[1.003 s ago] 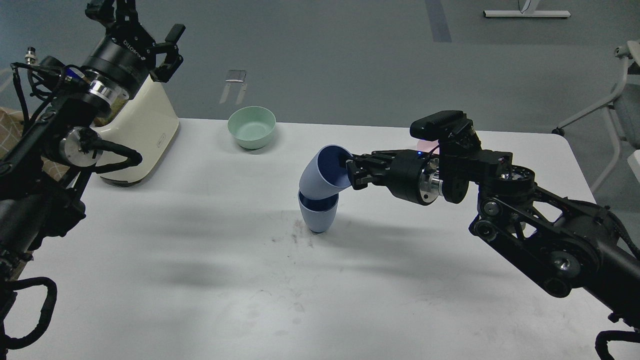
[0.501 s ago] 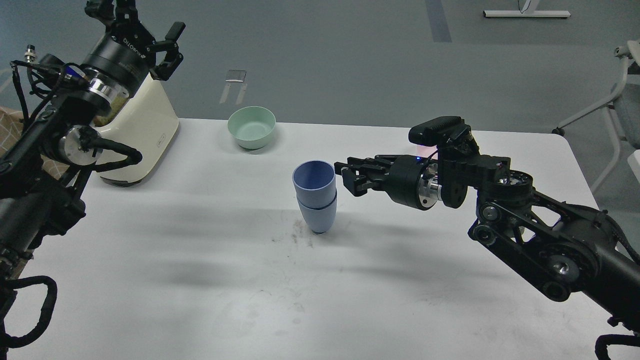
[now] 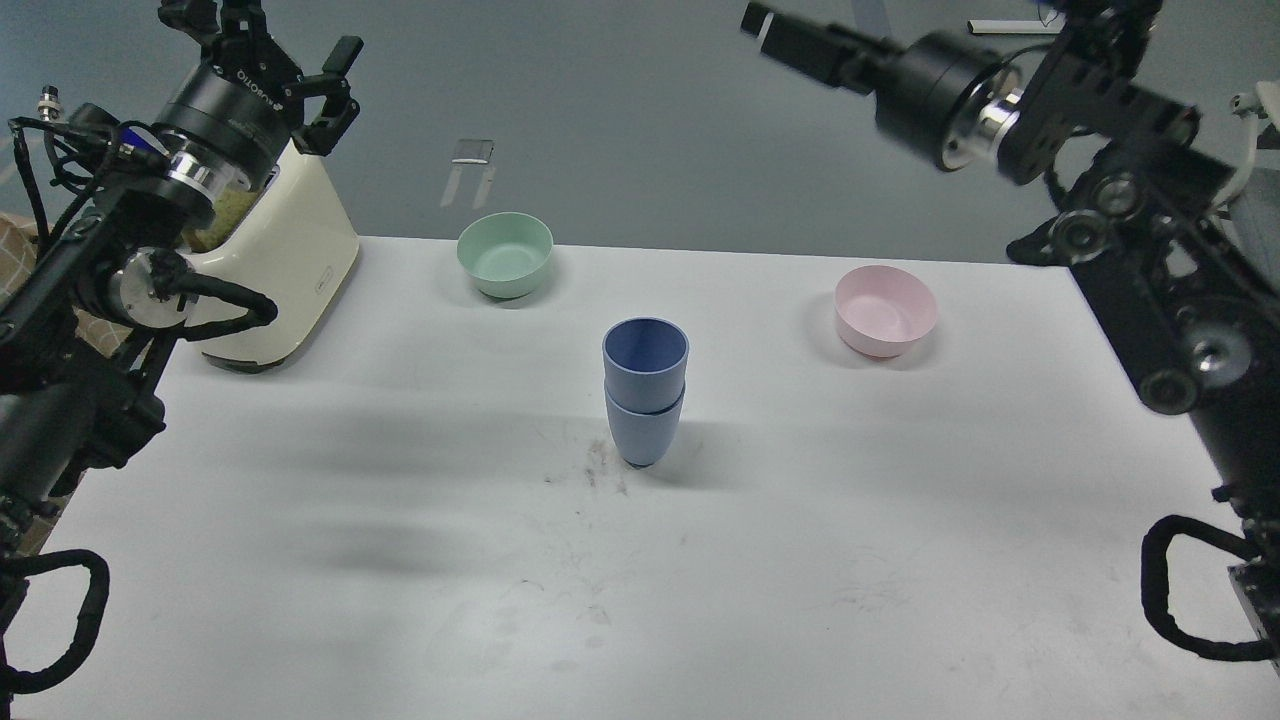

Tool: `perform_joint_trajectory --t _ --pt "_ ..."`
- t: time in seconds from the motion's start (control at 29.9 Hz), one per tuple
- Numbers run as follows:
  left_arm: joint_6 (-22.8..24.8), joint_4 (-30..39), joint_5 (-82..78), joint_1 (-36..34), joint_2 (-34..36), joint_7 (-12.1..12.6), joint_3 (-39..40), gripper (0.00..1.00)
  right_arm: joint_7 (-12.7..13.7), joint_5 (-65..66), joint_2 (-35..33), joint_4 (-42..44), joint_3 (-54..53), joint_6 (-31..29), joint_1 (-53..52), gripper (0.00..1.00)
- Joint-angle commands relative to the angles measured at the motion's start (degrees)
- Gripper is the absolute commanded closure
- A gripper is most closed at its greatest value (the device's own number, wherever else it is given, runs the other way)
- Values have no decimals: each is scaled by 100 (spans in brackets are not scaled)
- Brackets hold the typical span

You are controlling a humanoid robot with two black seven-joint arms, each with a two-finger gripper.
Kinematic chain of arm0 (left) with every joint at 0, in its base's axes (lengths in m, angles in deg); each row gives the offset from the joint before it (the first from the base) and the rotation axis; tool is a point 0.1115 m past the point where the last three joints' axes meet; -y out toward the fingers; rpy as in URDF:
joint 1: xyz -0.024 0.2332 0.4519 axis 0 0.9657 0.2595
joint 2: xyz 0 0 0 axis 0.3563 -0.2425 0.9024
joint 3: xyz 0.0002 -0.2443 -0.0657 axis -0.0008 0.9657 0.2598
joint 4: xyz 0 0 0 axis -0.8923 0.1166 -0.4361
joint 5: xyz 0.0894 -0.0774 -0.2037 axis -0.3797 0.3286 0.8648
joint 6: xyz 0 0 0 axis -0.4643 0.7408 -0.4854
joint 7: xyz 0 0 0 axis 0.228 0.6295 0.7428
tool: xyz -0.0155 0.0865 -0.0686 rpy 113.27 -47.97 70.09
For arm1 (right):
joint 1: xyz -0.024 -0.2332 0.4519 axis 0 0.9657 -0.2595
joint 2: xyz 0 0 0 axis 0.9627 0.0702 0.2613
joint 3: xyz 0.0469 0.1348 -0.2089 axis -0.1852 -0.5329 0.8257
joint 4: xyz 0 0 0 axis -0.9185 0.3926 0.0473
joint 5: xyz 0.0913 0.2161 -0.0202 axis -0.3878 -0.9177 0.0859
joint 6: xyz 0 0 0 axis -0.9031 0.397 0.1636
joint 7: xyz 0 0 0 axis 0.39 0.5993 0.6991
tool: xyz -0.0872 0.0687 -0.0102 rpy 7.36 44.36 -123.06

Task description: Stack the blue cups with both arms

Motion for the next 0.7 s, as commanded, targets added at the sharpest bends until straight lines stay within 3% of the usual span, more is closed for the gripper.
perform_joint_trajectory --t 0.0,0.23,0.4,0.67 --pt "2 -14 5 -9 1 -2 13 2 -27 -670 -33 795 -646 -1 -426 0" --pt "2 -31 137 -132 1 -20 13 2 -53 -2702 -455 1042 -762 30 -49 0" --pt "2 -93 216 -211 10 -2 4 2 -141 -3941 -473 1025 -1279 556 723 0" --pt "-6 -111 479 -194 -34 -2 48 2 -528 -4311 -420 989 -1824 636 1384 0"
